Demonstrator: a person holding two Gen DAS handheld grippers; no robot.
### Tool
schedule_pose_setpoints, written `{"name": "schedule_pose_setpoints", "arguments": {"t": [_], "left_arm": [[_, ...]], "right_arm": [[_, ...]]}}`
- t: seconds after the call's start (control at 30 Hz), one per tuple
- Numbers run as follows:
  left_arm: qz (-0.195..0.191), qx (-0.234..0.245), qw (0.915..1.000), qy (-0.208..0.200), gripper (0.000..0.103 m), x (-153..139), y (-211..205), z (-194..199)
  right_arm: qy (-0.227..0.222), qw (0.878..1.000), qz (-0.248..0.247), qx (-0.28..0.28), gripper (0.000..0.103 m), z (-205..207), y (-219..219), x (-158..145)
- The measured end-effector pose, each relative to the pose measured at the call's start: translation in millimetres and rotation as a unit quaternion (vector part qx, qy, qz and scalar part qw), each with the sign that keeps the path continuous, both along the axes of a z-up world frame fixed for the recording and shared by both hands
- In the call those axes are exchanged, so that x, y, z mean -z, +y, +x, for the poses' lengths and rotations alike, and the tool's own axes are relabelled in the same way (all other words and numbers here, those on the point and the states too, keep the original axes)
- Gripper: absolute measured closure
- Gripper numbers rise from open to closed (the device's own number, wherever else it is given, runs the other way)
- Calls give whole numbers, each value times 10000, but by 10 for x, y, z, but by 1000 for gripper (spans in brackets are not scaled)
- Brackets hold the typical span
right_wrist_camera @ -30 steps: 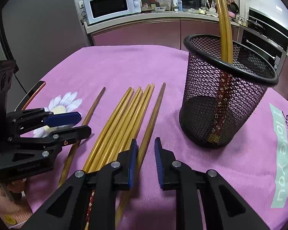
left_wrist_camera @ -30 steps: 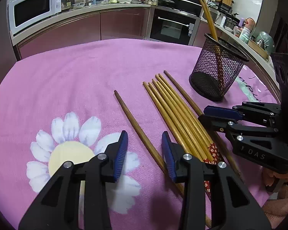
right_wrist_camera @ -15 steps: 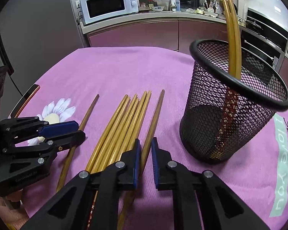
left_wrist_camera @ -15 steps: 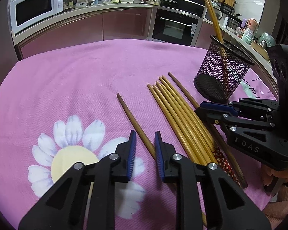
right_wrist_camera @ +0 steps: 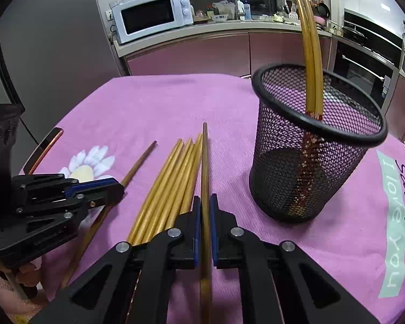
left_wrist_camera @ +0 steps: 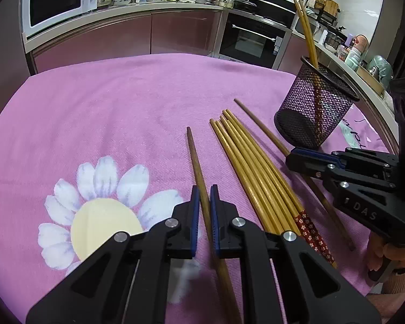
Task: Organize utensils
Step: 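Grasp another chopstick each from the row with both tools, then carry the chopsticks upright over the mesh cup with both tools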
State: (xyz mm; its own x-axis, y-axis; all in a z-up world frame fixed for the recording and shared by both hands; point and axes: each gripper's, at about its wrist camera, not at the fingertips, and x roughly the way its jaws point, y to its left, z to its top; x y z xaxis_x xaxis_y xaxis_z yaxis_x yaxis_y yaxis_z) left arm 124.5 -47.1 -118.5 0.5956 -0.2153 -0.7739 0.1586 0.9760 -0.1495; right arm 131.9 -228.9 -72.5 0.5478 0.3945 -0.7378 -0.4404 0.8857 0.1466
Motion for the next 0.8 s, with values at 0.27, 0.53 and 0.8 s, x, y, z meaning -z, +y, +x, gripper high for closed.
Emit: {"name": "schedule_pose_setpoints", "arguments": {"t": [0.27, 0.53, 0.8], "left_arm": [[-206, 73, 9997, -97, 95, -136, 69, -83], [-666, 333, 9963, -421, 96, -500, 145, -183], [-1131, 615, 9889, -742, 96, -877, 191, -289]], "right_arm": [[-222, 9993, 251, -156, 98, -139, -82, -182], [-626, 9965, 491, -254, 98, -310, -188, -453], [-865, 9938, 688, -122, 98, -337, -361, -655]]}}
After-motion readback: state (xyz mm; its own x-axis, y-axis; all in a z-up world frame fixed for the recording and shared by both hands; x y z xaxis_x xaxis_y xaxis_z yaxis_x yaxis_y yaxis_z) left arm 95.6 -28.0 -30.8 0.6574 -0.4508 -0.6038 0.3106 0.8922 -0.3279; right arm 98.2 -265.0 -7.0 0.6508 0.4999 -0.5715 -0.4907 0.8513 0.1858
